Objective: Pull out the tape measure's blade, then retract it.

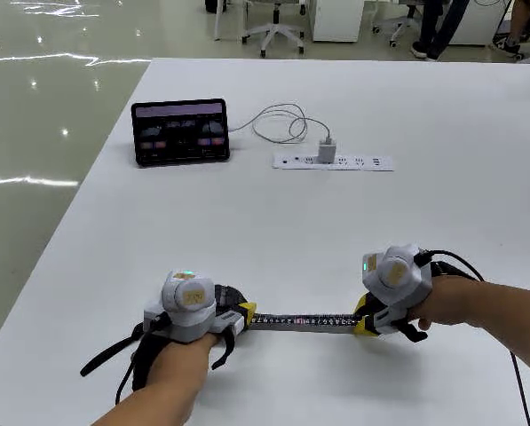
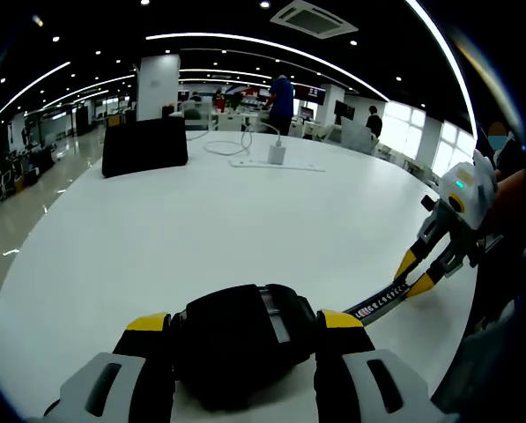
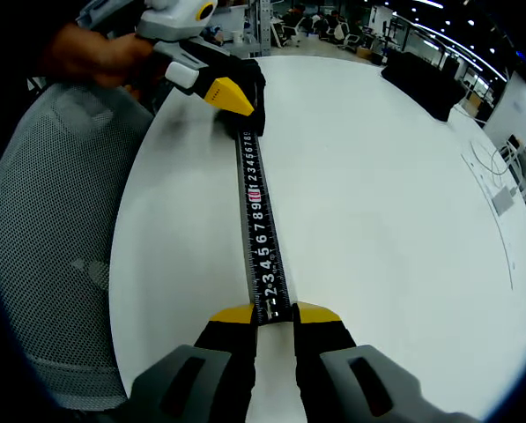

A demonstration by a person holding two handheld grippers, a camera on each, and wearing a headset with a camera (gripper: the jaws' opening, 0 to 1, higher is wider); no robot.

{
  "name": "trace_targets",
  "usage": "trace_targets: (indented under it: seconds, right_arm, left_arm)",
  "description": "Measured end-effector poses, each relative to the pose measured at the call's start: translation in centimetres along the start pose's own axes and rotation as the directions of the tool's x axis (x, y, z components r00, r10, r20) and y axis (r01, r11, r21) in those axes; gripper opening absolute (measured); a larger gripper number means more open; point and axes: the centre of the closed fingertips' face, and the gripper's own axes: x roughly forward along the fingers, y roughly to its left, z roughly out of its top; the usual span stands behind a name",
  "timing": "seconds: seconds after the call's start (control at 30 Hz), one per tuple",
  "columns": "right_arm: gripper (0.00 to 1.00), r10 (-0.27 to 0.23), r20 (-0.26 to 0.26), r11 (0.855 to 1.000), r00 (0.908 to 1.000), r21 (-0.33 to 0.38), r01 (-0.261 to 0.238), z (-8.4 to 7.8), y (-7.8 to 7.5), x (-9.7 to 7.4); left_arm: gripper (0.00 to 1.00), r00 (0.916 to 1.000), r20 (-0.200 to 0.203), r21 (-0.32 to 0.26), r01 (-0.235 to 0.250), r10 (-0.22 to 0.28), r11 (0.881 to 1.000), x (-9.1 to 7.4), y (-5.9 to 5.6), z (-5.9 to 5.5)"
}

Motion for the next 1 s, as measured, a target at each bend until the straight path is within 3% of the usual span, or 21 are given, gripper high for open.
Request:
trace_targets:
  seconds: [0.37, 0.47, 1.0]
  right_arm:
    - [0.11, 0.002, 0.012, 1.0, 0.9999, -0.01, -0.002, 1.1, 0.3, 0.5]
    - [0.11, 0.004, 0.028, 0.999, 0.9996, 0.04, -0.005, 1.2, 0.1, 0.6]
    - [0.11, -0.021, 0.027, 1.0, 0.9994, 0.003, 0.021, 2.4, 0.6, 1.1]
  left_arm:
    - [0.6, 1.0, 0.003, 0.001, 0.003, -0.003, 1.0, -0.1, 0.0, 0.0]
    - [0.6, 1.0, 0.003, 0.001, 0.004, -0.004, 1.0, 0.0, 0.0, 0.0]
    - [0.6, 1.0, 0.004, 0.003, 0.007, -0.007, 1.0, -0.2, -0.1, 0.1]
